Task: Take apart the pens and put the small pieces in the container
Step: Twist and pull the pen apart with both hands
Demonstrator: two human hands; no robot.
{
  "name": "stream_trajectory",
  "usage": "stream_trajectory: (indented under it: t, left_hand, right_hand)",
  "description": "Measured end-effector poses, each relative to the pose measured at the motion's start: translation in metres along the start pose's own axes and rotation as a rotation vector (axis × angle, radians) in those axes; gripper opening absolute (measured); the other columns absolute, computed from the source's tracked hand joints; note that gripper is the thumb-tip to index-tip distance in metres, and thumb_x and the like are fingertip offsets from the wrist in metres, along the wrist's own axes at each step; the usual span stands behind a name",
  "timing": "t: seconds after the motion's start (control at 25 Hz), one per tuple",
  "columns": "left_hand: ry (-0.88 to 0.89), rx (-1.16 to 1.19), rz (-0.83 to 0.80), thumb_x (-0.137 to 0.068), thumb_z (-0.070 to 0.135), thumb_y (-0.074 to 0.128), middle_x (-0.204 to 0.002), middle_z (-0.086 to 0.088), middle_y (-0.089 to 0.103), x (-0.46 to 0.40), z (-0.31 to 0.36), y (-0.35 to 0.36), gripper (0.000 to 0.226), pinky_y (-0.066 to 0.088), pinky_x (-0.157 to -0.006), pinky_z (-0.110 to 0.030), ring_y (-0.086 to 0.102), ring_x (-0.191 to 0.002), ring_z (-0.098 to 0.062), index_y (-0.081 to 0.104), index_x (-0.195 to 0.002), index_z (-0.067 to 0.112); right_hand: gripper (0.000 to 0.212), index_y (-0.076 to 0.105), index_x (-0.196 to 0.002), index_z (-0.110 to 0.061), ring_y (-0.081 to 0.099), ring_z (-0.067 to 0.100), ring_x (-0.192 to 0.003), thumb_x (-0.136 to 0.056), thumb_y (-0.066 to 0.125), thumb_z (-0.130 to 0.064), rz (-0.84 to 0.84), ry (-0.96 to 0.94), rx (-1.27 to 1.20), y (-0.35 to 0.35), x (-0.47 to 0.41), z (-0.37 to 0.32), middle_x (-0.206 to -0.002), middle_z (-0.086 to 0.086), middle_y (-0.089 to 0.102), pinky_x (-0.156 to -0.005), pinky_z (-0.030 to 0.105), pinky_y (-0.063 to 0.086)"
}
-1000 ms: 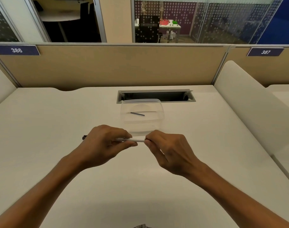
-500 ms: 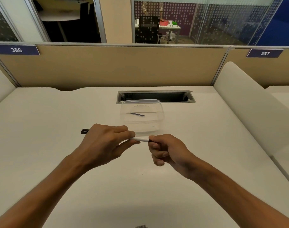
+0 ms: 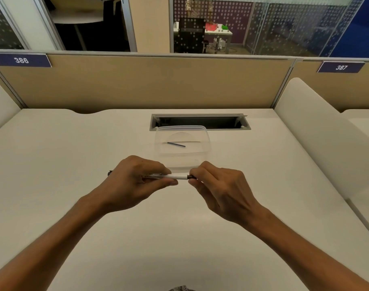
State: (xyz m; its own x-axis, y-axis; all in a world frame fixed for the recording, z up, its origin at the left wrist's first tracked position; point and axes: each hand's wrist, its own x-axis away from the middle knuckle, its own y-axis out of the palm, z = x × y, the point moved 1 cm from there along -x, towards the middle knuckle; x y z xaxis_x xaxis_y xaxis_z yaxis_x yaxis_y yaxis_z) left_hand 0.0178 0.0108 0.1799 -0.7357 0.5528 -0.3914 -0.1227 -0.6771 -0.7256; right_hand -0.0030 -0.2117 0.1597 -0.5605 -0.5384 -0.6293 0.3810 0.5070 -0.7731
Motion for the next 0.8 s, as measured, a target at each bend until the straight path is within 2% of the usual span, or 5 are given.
stream_trajectory:
  t: [0.24,0.4,0.48,0.68,0.8]
  left_hand:
    - [0.099,-0.207,0.061,-0.087,0.04,0.06,-0.061,0.018,0.051,-0.002,0.01,-0.002,0.026,0.034,-0.043,-0.021,0.039,-0.049,-0.001,0.076,-0.089,0.019]
    - [0.202,-0.462,0.05,-0.087,0.034,0.06,-0.061,0.004,0.063,-0.001,0.012,-0.003,0.024,0.036,-0.04,-0.02,0.048,-0.043,-0.015,0.075,-0.087,0.015]
    - [0.203,-0.51,0.034,-0.088,0.035,0.059,-0.06,0.003,0.064,0.0,0.011,-0.002,0.025,0.035,-0.04,-0.02,0.051,-0.042,-0.018,0.075,-0.087,0.015]
    - [0.074,-0.302,0.033,-0.087,0.047,0.053,-0.065,0.011,0.066,-0.002,0.008,0.001,0.034,0.045,-0.04,-0.031,0.05,-0.049,-0.007,0.074,-0.087,0.02]
    - [-0.002,-0.183,0.025,-0.086,0.054,0.054,-0.059,0.015,0.059,0.0,0.003,0.003,0.034,0.04,-0.043,-0.029,0.047,-0.049,-0.005,0.073,-0.086,0.025]
  right_hand:
    - [0.024,0.055,-0.079,-0.017,0.044,0.016,-0.047,-0.099,0.042,-0.023,-0.002,0.159,-0.343,-0.001,-0.003,-0.005,-0.062,-0.003,0.056,-0.044,0.031,0.039]
    - [0.039,0.046,-0.063,-0.019,0.05,0.013,-0.042,-0.102,0.041,-0.024,-0.158,0.684,-1.074,0.006,-0.004,-0.009,-0.049,-0.012,0.041,-0.05,0.019,0.039]
    - [0.044,0.049,-0.061,-0.018,0.051,0.012,-0.042,-0.103,0.041,-0.024,-0.212,0.796,-1.187,0.008,-0.004,-0.008,-0.046,-0.013,0.04,-0.05,0.02,0.039]
    - [0.03,0.06,-0.083,-0.017,0.048,0.015,-0.049,-0.1,0.039,-0.03,-0.001,0.251,-0.199,0.004,-0.001,-0.006,-0.063,-0.004,0.058,-0.044,0.03,0.039]
    - [0.035,0.06,-0.082,-0.01,0.04,0.016,-0.047,-0.101,0.035,-0.026,0.004,0.133,-0.065,0.004,-0.002,-0.005,-0.066,0.0,0.056,-0.042,0.026,0.029]
